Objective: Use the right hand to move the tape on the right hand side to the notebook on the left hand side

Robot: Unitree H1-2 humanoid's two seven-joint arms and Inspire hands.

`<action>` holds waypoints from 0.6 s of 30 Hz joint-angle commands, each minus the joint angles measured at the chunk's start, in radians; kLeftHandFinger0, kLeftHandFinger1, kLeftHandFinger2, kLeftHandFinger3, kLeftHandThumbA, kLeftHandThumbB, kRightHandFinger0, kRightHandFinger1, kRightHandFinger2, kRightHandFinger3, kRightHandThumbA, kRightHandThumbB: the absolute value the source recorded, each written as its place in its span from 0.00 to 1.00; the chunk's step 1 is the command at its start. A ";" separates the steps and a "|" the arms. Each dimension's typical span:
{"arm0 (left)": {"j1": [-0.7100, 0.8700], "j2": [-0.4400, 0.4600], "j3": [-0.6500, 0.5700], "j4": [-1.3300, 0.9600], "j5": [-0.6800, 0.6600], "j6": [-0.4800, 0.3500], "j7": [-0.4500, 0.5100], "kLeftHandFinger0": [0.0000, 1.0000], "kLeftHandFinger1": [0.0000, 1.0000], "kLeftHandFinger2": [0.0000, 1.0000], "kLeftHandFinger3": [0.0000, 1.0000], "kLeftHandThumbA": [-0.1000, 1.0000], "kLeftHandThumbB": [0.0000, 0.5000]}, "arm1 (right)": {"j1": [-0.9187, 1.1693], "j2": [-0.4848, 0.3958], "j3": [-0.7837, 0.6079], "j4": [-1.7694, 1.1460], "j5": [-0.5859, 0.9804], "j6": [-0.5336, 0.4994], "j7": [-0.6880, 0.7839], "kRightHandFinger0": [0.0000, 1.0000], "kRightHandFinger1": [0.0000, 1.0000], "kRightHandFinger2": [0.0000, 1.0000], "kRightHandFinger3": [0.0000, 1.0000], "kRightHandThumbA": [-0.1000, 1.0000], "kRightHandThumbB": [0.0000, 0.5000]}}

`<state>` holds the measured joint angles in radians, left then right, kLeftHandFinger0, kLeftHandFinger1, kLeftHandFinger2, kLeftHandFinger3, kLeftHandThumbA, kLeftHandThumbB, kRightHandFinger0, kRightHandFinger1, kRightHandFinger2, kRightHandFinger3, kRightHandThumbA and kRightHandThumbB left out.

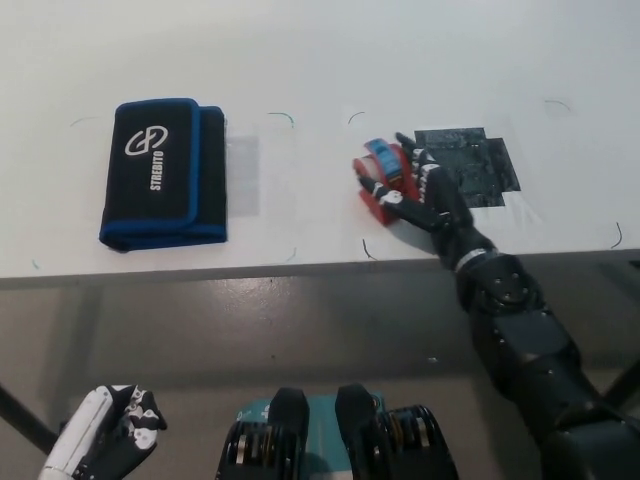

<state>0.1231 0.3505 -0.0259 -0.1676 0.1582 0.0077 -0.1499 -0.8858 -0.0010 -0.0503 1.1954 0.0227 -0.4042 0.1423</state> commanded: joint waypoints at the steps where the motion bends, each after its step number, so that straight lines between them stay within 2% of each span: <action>1: -0.010 0.016 0.005 -0.038 0.006 -0.008 -0.011 0.11 0.10 0.18 0.37 0.07 0.14 | -0.073 0.060 0.008 0.023 0.013 -0.066 0.001 1.00 1.00 1.00 1.00 0.88 0.66; 2: -0.012 0.017 0.003 -0.040 0.012 -0.006 -0.010 0.11 0.10 0.18 0.37 0.07 0.14 | -0.073 0.064 0.010 0.020 0.010 -0.066 -0.001 1.00 1.00 1.00 1.00 0.88 0.66; 4: -0.014 0.018 0.003 -0.039 0.002 -0.011 -0.014 0.10 0.10 0.18 0.37 0.08 0.13 | -0.078 0.080 0.013 0.024 0.005 -0.066 -0.011 1.00 1.00 1.00 1.00 0.88 0.72; 8: -0.024 0.023 0.002 -0.034 0.003 -0.018 -0.018 0.11 0.10 0.18 0.38 0.12 0.14 | -0.082 0.097 0.015 0.026 0.004 -0.066 -0.014 1.00 1.00 1.00 1.00 0.89 0.72; 11: -0.023 0.026 0.004 -0.039 -0.004 -0.016 -0.023 0.10 0.09 0.17 0.38 0.09 0.13 | -0.080 0.111 0.015 0.027 0.005 -0.066 -0.022 1.00 1.00 1.00 1.00 0.90 0.73; 18: -0.030 0.030 0.007 -0.043 0.000 -0.008 -0.028 0.12 0.11 0.18 0.40 0.10 0.13 | -0.078 0.124 0.008 0.047 0.015 -0.066 -0.013 1.00 1.00 1.00 1.00 0.88 0.76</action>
<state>0.1055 0.3553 -0.0257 -0.1709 0.1579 0.0098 -0.1628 -0.9066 0.1021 -0.0409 1.2341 0.0225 -0.4265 0.1319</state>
